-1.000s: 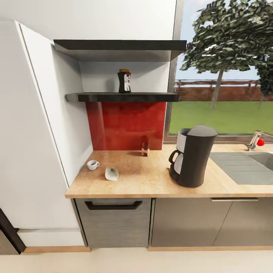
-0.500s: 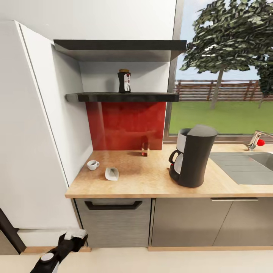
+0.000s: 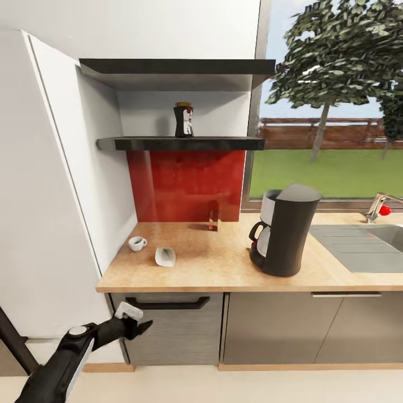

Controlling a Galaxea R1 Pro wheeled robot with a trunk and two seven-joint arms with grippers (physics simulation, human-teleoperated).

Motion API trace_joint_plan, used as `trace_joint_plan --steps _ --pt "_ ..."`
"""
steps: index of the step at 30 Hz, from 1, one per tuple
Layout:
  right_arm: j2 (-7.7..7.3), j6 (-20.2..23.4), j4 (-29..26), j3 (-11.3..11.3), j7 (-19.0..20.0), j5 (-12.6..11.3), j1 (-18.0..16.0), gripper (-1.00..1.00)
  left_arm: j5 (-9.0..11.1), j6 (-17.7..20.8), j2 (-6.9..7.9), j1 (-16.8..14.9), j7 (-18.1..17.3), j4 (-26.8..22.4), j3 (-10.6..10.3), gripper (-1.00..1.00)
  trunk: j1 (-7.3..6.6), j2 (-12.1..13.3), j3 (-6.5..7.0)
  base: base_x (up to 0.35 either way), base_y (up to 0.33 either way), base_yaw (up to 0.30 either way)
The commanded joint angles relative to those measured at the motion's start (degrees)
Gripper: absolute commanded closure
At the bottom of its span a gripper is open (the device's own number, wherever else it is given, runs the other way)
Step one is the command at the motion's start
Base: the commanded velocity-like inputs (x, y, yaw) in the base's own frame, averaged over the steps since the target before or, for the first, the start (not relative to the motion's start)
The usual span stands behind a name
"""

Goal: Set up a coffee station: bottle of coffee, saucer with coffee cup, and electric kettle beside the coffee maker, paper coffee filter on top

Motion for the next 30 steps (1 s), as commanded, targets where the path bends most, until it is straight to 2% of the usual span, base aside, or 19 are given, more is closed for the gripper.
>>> trace_joint_plan --steps 1,5,6,7,12,13,14,16,17,19,25,30 --pt "0.00 -0.23 0.06 0.04 0.07 -0.56 -0.02 -1.00 -0.33 2.10 -0.04 -0.85 -1.93 -1.06 0.10 -1.00 0.02 -0.04 -0.03 0.000 0.000 0.000" --pt "0.05 -0.23 0.06 0.08 0.07 -0.56 -0.02 -1.00 -0.28 6.25 -0.20 -3.98 -6.26 -2.56 0.02 -1.00 0.02 -0.04 -0.03 0.000 0.000 0.000" --pt "0.06 -0.23 0.06 0.08 0.07 -0.56 -0.02 -1.00 -0.27 7.98 -0.34 -5.76 -7.88 -2.82 0.01 -1.00 0.02 -0.04 -0.03 0.000 0.000 0.000" --pt "0.07 -0.23 0.07 0.08 0.06 -0.56 -0.02 -1.00 -0.28 10.69 -0.58 -8.96 -9.14 -3.01 0.00 -1.00 0.02 -0.04 -0.03 0.000 0.000 0.000" --pt "0.07 -0.26 0.07 0.09 0.07 -0.56 -0.02 -1.00 -0.51 13.28 -0.85 -13.38 -9.20 -3.07 0.06 -1.00 0.02 -0.04 -0.03 0.000 0.000 0.000" --pt "0.07 -0.28 0.07 0.10 0.07 -0.56 -0.02 -1.00 -0.55 13.54 -0.86 -14.23 -8.85 -3.03 0.09 -1.00 0.02 -0.04 -0.03 0.000 0.000 0.000" --pt "0.06 -0.33 0.07 0.14 0.07 -0.54 -0.02 -1.00 -0.58 13.81 -0.90 -15.53 -6.81 -2.83 0.12 -1.00 0.02 -0.04 -0.03 0.000 0.000 0.000" --pt "0.07 -0.37 0.05 0.23 0.07 -0.50 -0.02 -1.00 -0.58 13.92 -0.96 -16.17 -2.93 -2.61 0.06 -1.00 0.02 -0.04 -0.03 0.000 0.000 0.000" --pt "0.03 -0.40 -0.06 0.27 0.07 -0.48 -0.02 -1.00 -0.47 13.89 -0.87 -16.36 3.37 -2.14 -0.15 -1.00 0.02 -0.04 -0.03 0.000 0.000 0.000" --pt "0.02 -0.40 -0.17 0.28 0.07 -0.47 -0.02 -1.00 -1.07 13.64 -0.69 -16.12 5.50 -1.51 -0.32 -1.00 0.02 -0.04 -0.03 0.000 0.000 0.000" --pt "0.00 -0.40 -0.18 0.26 0.13 -0.47 -0.02 -1.00 -4.60 13.16 -0.56 -15.81 5.98 -1.04 -0.26 -1.00 0.02 -0.04 -0.03 0.000 0.000 0.000" --pt "-0.01 -0.43 -0.12 0.06 0.14 -0.50 -0.02 -1.00 -5.41 13.04 -0.41 -15.75 6.04 -0.66 -0.19 -1.00 0.02 -0.04 -0.03 0.084 0.000 0.000"
